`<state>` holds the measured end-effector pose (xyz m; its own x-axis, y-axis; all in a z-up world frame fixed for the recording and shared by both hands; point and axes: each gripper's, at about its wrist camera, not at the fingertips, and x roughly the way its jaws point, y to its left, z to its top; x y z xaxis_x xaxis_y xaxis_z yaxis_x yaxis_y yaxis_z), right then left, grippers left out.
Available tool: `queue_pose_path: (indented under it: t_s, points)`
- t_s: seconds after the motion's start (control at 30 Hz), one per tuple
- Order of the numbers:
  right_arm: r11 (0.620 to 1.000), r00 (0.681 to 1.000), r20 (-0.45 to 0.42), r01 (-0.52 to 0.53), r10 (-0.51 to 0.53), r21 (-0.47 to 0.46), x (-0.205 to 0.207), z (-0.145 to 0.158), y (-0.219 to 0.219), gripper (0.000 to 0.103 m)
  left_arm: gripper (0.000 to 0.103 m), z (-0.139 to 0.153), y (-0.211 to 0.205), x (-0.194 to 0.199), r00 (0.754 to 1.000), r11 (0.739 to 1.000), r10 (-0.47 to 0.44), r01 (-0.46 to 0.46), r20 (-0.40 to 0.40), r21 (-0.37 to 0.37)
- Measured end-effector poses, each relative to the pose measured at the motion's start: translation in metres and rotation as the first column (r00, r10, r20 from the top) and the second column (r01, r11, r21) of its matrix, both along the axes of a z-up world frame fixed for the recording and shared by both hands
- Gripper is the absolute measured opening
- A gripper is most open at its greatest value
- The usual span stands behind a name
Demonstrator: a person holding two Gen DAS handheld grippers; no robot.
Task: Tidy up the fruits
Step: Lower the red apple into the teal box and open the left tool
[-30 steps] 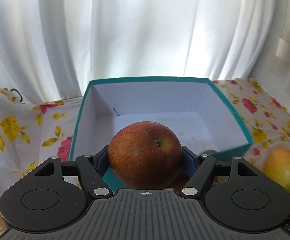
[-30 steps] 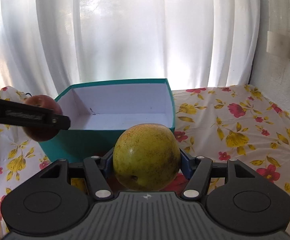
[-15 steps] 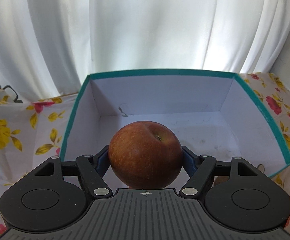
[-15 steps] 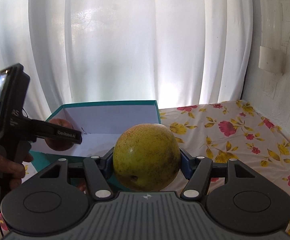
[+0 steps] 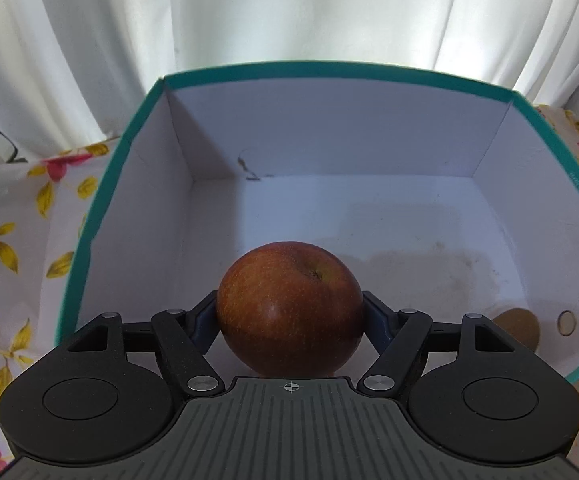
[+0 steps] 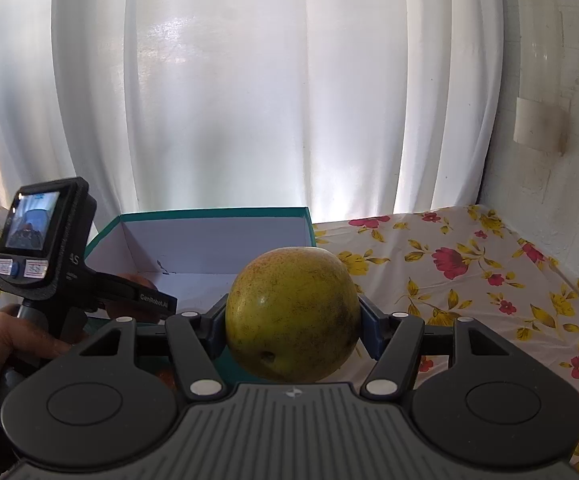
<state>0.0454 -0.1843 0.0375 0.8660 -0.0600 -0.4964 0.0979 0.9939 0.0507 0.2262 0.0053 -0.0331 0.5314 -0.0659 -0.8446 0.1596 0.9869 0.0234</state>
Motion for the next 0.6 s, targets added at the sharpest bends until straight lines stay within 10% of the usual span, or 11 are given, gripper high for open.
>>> queue_pose_path:
  t_s: [0.33, 0.6]
  points:
    - [0.999, 0.999, -0.002, -0.041, 0.041, -0.011, 0.017, -0.001, 0.006, 0.063, 0.08, 0.0, 0.01, 0.003, 0.998, 0.994, -0.038, 0.032, -0.053, -0.103]
    - [0.999, 0.999, 0.0, -0.05, 0.05, 0.0, 0.024, -0.004, 0.004, 0.063, 0.087, 0.05, 0.025, -0.046, 0.992, 0.964, -0.097, 0.114, 0.081, -0.239]
